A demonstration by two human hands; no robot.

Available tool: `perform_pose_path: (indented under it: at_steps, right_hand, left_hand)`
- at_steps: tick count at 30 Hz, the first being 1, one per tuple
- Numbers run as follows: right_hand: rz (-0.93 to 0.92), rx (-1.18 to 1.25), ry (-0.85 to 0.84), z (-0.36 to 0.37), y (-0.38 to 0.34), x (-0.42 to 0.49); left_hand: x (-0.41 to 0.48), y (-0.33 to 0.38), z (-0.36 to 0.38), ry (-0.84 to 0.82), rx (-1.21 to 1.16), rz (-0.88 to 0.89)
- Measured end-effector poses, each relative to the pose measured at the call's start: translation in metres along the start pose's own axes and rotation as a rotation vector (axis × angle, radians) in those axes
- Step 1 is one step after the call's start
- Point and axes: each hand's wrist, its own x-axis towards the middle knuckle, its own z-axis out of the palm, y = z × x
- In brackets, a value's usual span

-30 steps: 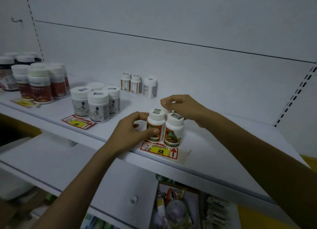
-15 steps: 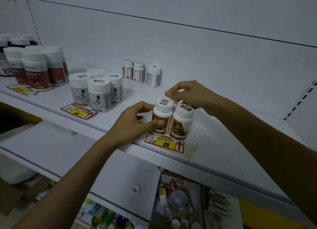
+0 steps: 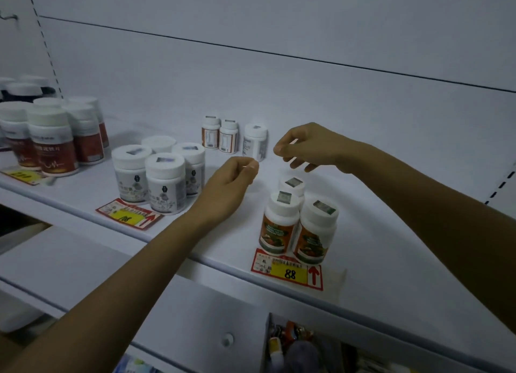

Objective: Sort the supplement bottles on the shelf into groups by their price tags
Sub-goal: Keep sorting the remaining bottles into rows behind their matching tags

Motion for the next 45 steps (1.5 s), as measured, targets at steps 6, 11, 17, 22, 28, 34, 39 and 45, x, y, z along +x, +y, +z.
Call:
perform_pose_path:
  at_steps: [6, 11, 17, 22, 28, 34, 39, 45]
  right_hand:
    - [-0.084, -0.459, 0.036, -0.003, -0.019, 0.051]
    - [-0.091, -0.692, -0.003, 0.006, -0.016, 0.102]
    - [-0.148, -0.651, 0.044, 0.025, -0.003, 0.131]
    - [-0.114, -0.507, 0.090, 0.032, 0.001, 0.144]
    - [-0.110, -0.382, 0.122, 0.034, -0.003, 0.138]
    - [-0.115, -0.231, 0.129, 0.007, -0.011, 0.087]
    - [-0.216, -0.154, 0.283, -0.016, -0.026, 0.016]
    - [-0.272, 0.141, 0.333, -0.036, -0.043, -0.049]
  left_hand:
    - [0.045, -0.011, 0.008, -0.085, 0.091, -0.001]
    - [0.059, -0.032, 0.013, -0.089, 0.033, -0.055]
    - [0.063, -0.039, 0.020, -0.029, -0.042, -0.030]
    - [0.066, -0.042, 0.019, 0.008, -0.107, -0.021]
    - [0.066, -0.045, 0.018, 0.053, -0.150, -0.020]
    - [0.067, -0.047, 0.017, 0.098, -0.090, 0.061]
    - [0.056, -0.033, 0.016, 0.079, -0.130, 0.098]
    - [0.036, 0.023, 0.011, -0.074, -0.548, 0.011]
